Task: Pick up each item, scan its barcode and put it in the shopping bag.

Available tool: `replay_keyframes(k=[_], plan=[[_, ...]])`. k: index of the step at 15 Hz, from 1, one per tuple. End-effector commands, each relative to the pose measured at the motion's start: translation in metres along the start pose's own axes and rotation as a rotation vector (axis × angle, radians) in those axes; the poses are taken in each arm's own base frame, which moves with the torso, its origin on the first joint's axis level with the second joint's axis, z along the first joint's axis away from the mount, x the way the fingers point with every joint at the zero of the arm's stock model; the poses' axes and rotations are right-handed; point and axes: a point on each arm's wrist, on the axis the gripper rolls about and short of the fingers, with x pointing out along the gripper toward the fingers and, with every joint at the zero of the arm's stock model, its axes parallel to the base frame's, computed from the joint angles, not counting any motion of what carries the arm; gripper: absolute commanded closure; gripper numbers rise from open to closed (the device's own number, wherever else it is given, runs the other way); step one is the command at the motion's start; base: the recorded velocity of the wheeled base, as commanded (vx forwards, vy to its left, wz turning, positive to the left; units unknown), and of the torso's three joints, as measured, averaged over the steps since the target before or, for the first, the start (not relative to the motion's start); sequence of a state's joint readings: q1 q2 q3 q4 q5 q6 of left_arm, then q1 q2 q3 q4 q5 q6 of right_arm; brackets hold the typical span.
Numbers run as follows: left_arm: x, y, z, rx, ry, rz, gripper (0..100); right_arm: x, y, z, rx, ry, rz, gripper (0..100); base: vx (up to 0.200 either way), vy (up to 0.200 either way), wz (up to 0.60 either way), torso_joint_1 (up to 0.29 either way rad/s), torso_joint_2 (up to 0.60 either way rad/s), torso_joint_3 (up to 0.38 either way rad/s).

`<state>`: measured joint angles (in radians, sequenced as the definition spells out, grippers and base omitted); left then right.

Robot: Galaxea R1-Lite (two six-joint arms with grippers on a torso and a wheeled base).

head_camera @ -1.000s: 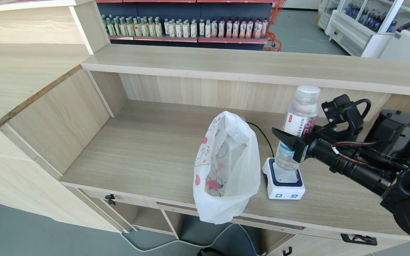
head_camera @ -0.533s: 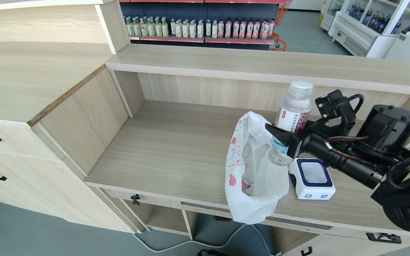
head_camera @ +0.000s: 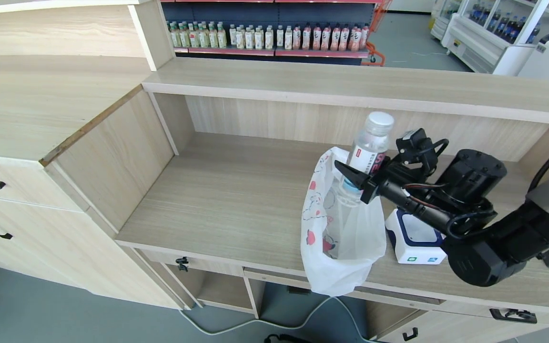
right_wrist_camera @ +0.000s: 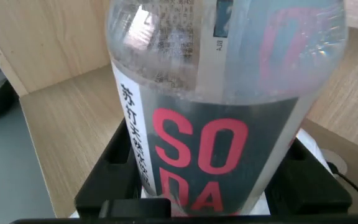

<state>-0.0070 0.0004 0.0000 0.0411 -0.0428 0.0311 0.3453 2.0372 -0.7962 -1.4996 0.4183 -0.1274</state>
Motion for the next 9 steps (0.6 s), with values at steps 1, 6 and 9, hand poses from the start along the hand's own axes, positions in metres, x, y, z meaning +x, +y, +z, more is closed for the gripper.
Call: replay_keyframes(k=[1,6,9], plan=[[0.000,0.000,0.000,0.000,0.000,-0.001,0,0.003,0.002,-0.026,0.021,0.055,0.014,100,0.000,0.000,0.00,0.000,0.00,0.000],[0.000,0.000,0.000,0.000,0.000,-0.001,0,0.008,0.008,-0.060,0.064,0.117,0.072,100,0.000,0.000,0.00,0.000,0.00,0.000],[0.000,0.000,0.000,0.000,0.000,-0.001,0,0.022,0.012,-0.094,0.065,0.104,0.123,100,0.000,0.000,0.00,0.000,0.00,0.000]])
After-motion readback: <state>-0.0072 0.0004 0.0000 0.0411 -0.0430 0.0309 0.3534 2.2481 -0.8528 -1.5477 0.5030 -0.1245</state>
